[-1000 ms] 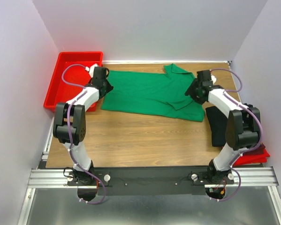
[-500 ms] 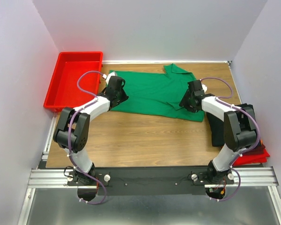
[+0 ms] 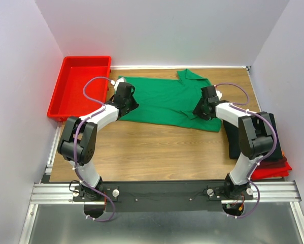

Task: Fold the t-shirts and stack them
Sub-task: Fold the tshirt

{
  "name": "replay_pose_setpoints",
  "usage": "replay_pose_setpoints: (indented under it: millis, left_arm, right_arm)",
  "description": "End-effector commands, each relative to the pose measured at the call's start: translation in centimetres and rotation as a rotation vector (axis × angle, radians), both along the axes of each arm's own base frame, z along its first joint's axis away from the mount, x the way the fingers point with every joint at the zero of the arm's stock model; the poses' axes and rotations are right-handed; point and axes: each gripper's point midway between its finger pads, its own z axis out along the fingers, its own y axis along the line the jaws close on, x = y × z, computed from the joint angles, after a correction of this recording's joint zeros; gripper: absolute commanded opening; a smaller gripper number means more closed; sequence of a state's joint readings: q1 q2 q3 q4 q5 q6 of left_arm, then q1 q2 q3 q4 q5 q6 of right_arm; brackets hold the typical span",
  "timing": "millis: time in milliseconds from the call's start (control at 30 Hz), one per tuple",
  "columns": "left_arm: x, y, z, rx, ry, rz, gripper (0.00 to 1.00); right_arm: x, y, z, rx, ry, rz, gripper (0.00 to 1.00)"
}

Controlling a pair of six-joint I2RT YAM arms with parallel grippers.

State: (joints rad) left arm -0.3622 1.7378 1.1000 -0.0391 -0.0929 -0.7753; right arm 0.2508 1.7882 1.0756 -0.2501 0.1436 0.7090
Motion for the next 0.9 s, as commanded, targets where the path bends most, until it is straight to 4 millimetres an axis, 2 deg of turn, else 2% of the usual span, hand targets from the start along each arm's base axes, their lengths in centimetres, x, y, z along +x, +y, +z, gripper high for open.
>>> replay_pose_setpoints:
  millis: [0, 267, 567, 767, 867]
  left_arm:
    - [-0.3, -0.5, -1.2, 0.001, 0.013, -0.026, 0.21]
    - [-0.3, -0.7, -1.5, 0.002, 0.018, -0.036, 0.2]
    - [-0.2, -0.9, -1.8, 0.0, 0.024, -0.041, 0.2]
    - [-0.2, -0.9, -1.7, 0.0, 0.021, -0.044, 0.2]
    - [-0.1, -1.0, -1.6, -0.001, 0.018, -0.05, 0.2]
  right_arm:
    - [1.5, 0.9, 0.5, 0.024, -0.034, -0.003, 0.49]
    - [2.1, 1.2, 0.2, 0.027, -0.031, 0.003, 0.47]
    - [1.7, 1.2, -0.7, 0.02, -0.009, 0.002, 0.46]
    - [2.4, 1.4, -0.5, 0.023, -0.018, 0.002, 0.21]
    - [3.1, 1.5, 0.0, 0.027, -0.033, 0.0, 0.17]
